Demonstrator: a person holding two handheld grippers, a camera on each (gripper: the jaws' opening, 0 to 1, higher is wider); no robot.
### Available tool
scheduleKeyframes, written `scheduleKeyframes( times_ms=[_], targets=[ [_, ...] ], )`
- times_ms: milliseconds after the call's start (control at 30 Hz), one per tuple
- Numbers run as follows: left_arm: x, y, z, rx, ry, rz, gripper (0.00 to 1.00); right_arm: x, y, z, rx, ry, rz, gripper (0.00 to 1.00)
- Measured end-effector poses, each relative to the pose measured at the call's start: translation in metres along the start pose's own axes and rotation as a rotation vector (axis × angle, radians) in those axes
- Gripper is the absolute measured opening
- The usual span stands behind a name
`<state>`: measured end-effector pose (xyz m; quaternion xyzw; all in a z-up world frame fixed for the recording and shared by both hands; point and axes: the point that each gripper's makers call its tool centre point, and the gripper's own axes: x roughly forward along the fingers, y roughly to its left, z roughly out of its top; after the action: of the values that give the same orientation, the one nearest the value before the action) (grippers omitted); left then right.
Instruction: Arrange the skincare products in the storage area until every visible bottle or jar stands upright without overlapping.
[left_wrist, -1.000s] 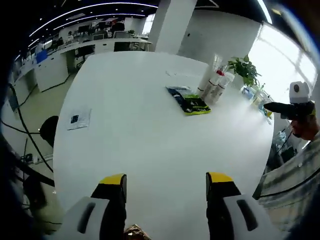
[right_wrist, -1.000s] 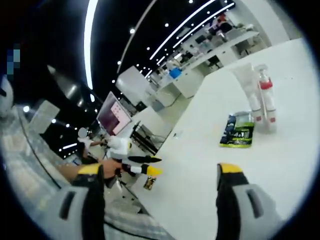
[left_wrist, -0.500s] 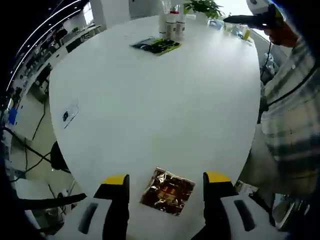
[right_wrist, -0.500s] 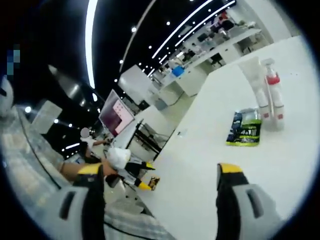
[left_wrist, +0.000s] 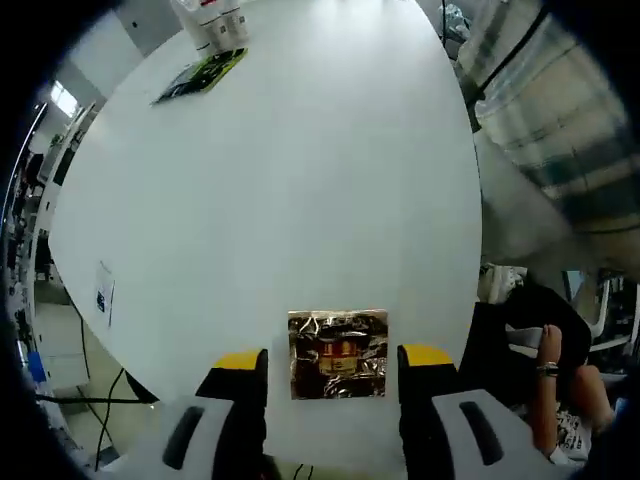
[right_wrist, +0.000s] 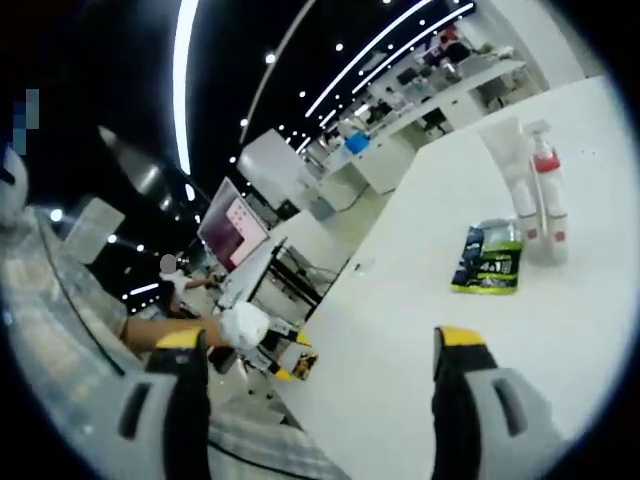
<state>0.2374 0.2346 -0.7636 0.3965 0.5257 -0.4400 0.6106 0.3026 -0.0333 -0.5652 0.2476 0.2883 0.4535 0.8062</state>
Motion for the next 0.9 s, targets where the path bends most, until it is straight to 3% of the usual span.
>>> scheduleKeyframes(
  times_ms=[100,533,700,833,900],
  targets=[
    [0.003,0.000,-0.006,0.042,0.036,0.004,0.50,-0.002,-0.001,0.001,0.002,-0.003,-0.002,0.91],
    [0.004,-0.002,-0.004,-0.001,0.032,-0.027,0.40,-0.006,-0.003,-0.003,-0.003,0.001,-0.006,0.90],
    [0.003,-0.002,0.004,-0.102,-0.025,-0.031,0.38,-0.008,-0.005,-0.003,-0.002,-0.006,-0.008,0.90],
    [-0.006,-0.003,0.024,-0.211,-0.103,-0.052,0.36,-0.008,-0.005,-0.003,0.000,-0.008,-0.008,0.90],
    [-0.011,-0.004,0.031,-0.210,-0.118,-0.054,0.36,-0.008,-0.005,-0.004,0.000,-0.006,-0.010,0.90]
  ],
)
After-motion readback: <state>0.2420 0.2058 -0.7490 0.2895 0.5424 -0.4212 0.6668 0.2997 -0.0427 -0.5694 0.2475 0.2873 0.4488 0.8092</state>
